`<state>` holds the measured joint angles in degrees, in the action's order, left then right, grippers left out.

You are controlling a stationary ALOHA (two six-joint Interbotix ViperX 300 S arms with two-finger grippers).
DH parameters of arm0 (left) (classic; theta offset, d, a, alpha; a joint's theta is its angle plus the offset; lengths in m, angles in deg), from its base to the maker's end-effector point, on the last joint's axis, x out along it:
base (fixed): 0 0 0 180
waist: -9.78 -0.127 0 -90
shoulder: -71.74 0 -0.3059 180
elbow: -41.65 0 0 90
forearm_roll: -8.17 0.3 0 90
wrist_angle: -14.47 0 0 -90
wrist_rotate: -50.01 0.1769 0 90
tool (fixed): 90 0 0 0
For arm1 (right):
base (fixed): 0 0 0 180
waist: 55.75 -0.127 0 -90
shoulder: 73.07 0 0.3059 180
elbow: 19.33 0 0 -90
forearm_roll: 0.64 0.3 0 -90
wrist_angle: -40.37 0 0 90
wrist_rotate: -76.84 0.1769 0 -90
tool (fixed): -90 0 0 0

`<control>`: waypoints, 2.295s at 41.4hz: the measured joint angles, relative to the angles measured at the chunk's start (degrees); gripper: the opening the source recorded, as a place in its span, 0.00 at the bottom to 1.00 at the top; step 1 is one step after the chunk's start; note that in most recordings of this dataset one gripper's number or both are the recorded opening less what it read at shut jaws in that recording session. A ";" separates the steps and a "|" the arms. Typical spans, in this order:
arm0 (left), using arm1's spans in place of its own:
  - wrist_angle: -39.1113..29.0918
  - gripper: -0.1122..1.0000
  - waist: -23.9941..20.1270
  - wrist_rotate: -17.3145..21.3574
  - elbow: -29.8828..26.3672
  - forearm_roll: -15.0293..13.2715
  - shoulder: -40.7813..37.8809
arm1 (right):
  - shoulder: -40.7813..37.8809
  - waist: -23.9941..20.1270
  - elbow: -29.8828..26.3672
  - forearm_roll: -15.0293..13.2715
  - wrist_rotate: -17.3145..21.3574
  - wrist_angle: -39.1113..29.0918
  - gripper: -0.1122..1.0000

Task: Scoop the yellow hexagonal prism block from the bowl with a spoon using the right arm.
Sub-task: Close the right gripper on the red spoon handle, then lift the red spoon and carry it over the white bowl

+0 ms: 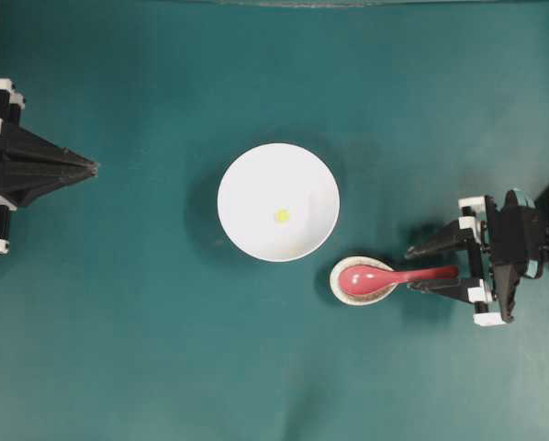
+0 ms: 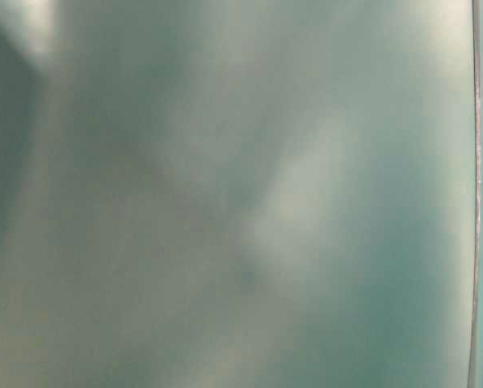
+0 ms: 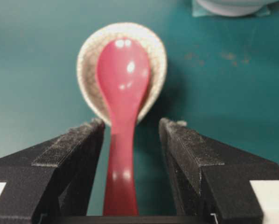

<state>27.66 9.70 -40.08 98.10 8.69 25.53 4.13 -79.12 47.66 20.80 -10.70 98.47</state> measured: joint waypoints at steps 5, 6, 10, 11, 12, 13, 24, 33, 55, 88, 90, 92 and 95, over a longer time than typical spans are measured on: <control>0.00 0.10 0.00 0.00 0.09 0.00 0.00 | -0.18 -0.26 0.00 0.00 -0.09 -0.09 0.61; -0.09 0.10 0.00 0.00 0.09 0.00 0.00 | -0.18 -0.35 -0.09 0.00 -0.09 -0.09 0.61; -0.09 0.10 0.00 -0.09 0.09 0.09 0.00 | -0.35 -0.35 -0.18 0.00 -0.09 -0.09 0.61; -0.09 0.10 -0.09 0.00 0.09 0.00 0.00 | -0.35 -0.35 -0.09 -0.09 -0.09 -0.18 0.61; 0.00 0.10 -0.09 0.00 0.09 0.00 0.00 | -0.44 -0.35 -0.18 0.00 -0.09 -0.18 0.61; -0.09 0.10 -0.09 0.00 0.09 0.09 0.00 | -0.53 -0.35 -0.18 -0.09 -0.09 -0.35 0.61; -0.09 0.10 -0.09 0.00 0.09 0.00 0.00 | -1.23 -0.35 -1.05 0.00 -0.09 -2.02 0.61; -0.09 0.10 0.00 0.00 0.09 0.00 0.00 | -1.23 -0.44 -1.23 0.00 -0.09 -2.11 0.60; -0.09 0.10 -0.09 -0.18 0.09 0.00 0.00 | 1.67 -0.44 -1.76 0.00 -0.09 -1.14 0.30; -0.26 0.10 -0.09 -0.26 0.00 0.00 0.35 | 26.19 15.12 -17.23 0.00 -11.16 -45.70 0.30; -0.26 0.10 -0.09 -0.26 0.09 0.09 0.35 | 26.10 16.88 -19.42 0.00 -12.04 -49.83 0.30; -0.26 0.10 0.00 -0.26 0.00 0.00 0.44 | 26.02 18.63 -21.53 0.00 -12.66 -53.70 0.30; -0.26 0.10 -0.09 -0.26 0.09 0.00 0.44 | 25.40 21.36 -24.61 -0.09 -12.74 -59.24 0.30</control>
<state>27.39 9.61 -40.34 98.19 8.69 25.97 29.53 -57.77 23.06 20.72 -23.44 39.23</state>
